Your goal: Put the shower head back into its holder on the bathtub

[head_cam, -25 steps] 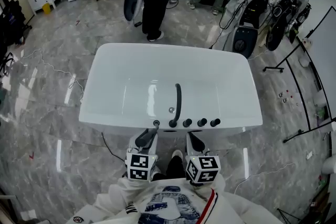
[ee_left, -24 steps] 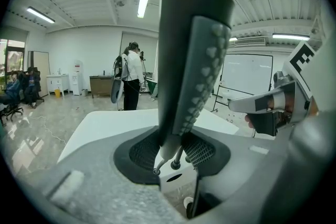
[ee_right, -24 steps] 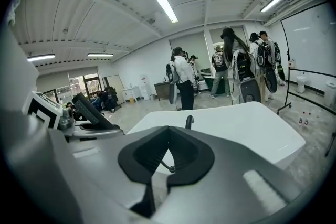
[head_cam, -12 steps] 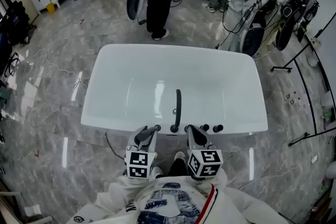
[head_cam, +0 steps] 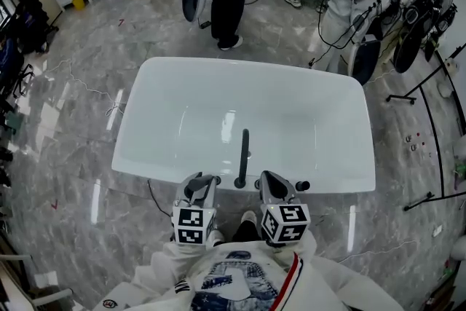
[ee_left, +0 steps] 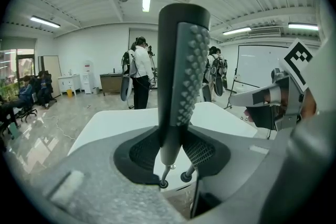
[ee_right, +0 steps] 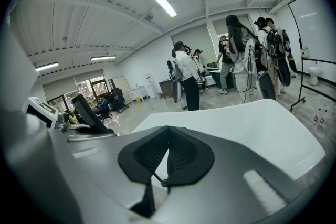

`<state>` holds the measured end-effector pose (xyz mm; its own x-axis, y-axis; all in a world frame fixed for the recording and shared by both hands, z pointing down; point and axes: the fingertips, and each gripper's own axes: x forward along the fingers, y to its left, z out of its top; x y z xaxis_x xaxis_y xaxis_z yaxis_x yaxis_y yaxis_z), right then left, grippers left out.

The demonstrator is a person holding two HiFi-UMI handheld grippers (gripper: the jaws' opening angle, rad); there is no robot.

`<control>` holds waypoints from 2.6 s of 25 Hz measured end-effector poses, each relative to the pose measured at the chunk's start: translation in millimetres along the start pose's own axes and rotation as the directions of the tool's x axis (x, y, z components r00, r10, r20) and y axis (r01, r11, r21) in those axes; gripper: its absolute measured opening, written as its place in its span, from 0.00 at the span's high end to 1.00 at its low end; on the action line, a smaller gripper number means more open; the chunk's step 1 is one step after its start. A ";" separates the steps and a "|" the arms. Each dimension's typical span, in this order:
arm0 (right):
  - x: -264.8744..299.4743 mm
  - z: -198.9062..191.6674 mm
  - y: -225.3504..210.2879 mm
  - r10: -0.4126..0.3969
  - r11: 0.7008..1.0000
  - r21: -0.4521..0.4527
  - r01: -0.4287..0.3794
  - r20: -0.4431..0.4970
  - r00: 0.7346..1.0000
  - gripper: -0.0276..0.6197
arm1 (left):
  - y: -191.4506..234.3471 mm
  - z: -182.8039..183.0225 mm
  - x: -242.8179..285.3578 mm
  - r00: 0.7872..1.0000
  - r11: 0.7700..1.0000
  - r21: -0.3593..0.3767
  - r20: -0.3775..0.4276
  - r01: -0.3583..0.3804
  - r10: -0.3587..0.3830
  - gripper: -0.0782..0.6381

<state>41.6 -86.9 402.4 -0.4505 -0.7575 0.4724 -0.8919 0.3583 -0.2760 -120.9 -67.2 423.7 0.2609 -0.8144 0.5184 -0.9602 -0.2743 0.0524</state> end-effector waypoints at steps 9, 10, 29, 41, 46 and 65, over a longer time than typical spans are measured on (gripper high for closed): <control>19.3 -9.0 -29.0 0.053 0.998 0.022 -0.052 -0.036 0.998 0.95 | -1.5 -6.4 21.1 0.997 0.998 0.001 -0.045 -0.065 0.065 0.69; 20.3 -9.8 -31.0 0.057 0.998 0.012 -0.056 -0.038 0.998 0.95 | -0.5 -7.3 22.1 0.996 0.997 0.009 -0.047 -0.076 0.076 0.69; 27.1 -22.9 -47.3 0.039 0.999 0.018 -0.038 -0.066 0.997 0.95 | -3.9 -15.3 39.4 0.996 0.998 0.028 -0.071 -0.052 0.054 0.69; 38.3 -44.2 -46.8 -0.030 0.998 0.043 0.034 -0.090 0.995 0.95 | 4.7 -33.3 45.0 0.994 0.999 0.034 -0.109 0.013 -0.010 0.69; 39.5 -53.3 -46.7 -0.045 0.998 0.040 0.048 -0.085 0.995 0.95 | 7.3 -40.4 47.6 0.993 0.999 0.023 -0.115 0.032 -0.029 0.69; 48.9 -90.1 -60.9 -0.078 0.997 0.000 0.078 -0.091 0.993 0.95 | 18.0 -85.6 59.5 0.990 0.998 -0.050 -0.135 0.034 -0.040 0.69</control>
<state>70.3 -96.7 517.7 -0.3817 -0.7305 0.5663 -0.9243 0.2984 -0.2381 -131.2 -76.8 528.5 0.2836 -0.7259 0.6266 -0.9546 -0.2761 0.1122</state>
